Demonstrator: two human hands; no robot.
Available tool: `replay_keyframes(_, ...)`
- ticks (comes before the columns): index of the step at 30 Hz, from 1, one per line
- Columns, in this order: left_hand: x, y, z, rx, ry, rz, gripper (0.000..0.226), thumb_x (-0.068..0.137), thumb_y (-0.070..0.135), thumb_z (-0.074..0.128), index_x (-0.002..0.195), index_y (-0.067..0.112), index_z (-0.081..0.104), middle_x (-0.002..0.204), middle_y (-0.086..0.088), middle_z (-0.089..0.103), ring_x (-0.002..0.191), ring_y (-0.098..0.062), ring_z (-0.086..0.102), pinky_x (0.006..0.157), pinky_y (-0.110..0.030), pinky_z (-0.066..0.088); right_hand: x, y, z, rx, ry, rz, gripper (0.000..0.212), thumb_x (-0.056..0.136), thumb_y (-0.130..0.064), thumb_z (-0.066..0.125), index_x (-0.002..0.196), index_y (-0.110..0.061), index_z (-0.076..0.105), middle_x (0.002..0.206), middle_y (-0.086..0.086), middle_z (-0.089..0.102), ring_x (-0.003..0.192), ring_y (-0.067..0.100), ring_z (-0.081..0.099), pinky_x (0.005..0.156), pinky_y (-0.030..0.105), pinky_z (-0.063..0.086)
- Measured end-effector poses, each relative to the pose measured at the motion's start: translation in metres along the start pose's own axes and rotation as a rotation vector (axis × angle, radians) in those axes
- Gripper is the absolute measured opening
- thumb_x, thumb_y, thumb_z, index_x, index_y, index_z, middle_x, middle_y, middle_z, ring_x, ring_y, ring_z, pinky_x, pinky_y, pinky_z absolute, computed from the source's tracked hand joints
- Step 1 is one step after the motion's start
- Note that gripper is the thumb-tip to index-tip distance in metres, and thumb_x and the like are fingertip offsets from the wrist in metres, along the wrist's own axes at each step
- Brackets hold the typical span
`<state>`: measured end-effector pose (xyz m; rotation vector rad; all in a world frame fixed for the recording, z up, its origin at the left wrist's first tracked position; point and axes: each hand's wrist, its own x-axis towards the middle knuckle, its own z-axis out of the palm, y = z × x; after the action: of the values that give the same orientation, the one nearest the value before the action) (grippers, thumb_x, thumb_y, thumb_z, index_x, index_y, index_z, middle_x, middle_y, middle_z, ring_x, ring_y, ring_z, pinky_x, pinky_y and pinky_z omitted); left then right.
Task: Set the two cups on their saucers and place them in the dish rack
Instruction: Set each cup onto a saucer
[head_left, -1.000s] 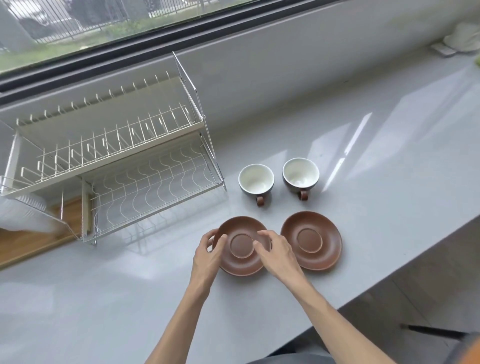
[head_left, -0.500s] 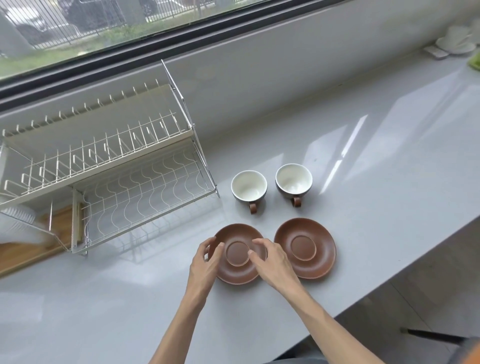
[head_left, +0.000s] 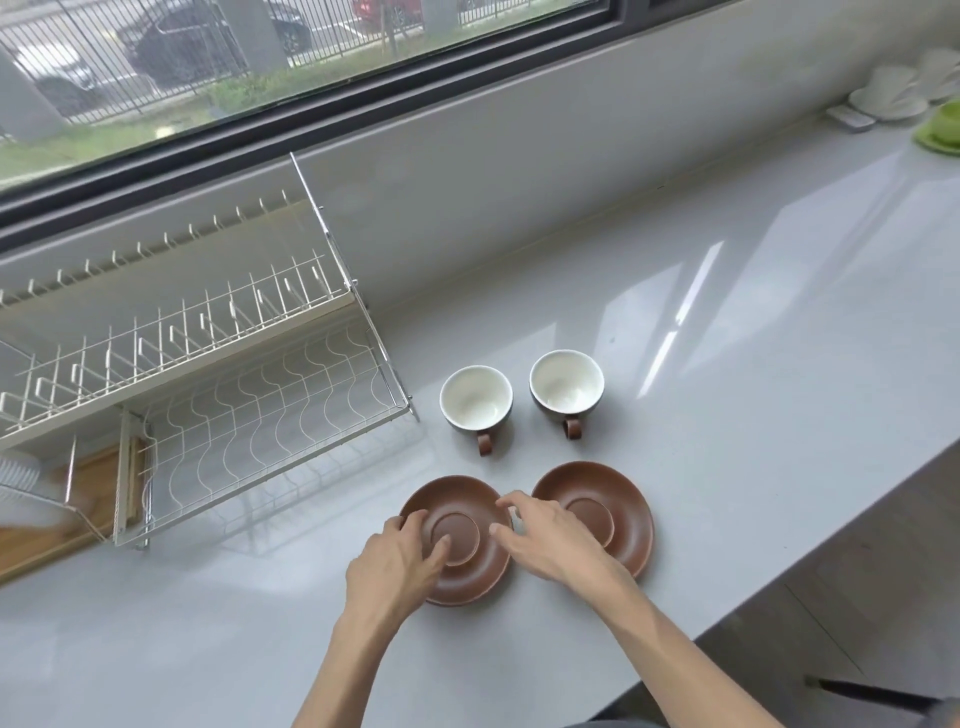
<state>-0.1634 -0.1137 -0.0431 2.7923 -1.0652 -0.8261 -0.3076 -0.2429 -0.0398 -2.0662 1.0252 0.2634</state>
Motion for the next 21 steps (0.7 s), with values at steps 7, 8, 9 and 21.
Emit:
replay_keyframes(7,0.012,0.063,-0.022,0.122,0.111,0.136,0.054,0.099,0.055,0.036,0.148,0.033,0.038,0.145,0.004,0.051,0.127,-0.024,0.053,0.092,-0.039,0.046,0.008,0.023,-0.058,-0.239,0.133,-0.001,0.052,0.097,-0.045,0.043,0.145,-0.026,0.041,0.141,0.005,0.055,0.127,0.030,0.054,0.099,0.041,0.043)
replay_keyframes(8,0.014,0.071,-0.022,0.106,0.156,0.157,0.053,0.099,0.054,0.037,0.147,0.033,0.040,0.143,0.004,0.053,0.125,-0.024,0.054,0.090,-0.038,0.046,0.010,0.028,-0.066,-0.261,0.169,0.013,0.051,0.097,-0.045,0.043,0.145,-0.026,0.041,0.141,0.004,0.054,0.126,0.030,0.055,0.098,0.041,0.044)
replay_keyframes(9,0.017,0.079,-0.022,0.079,0.207,0.183,0.051,0.099,0.053,0.038,0.145,0.033,0.042,0.141,0.005,0.054,0.122,-0.024,0.056,0.088,-0.038,0.047,0.013,0.031,-0.075,-0.279,0.215,0.021,0.050,0.098,-0.044,0.042,0.144,-0.026,0.041,0.139,0.004,0.055,0.123,0.030,0.057,0.096,0.041,0.045)
replay_keyframes(21,0.075,0.164,-0.014,-0.498,0.236,0.223,0.061,0.096,0.051,0.050,0.151,0.033,0.033,0.151,0.007,0.047,0.133,-0.018,0.050,0.104,-0.038,0.042,0.062,0.058,-0.104,0.022,0.542,0.079,0.057,0.099,-0.049,0.042,0.149,-0.025,0.031,0.153,0.000,0.038,0.127,0.029,0.054,0.092,0.045,0.049)
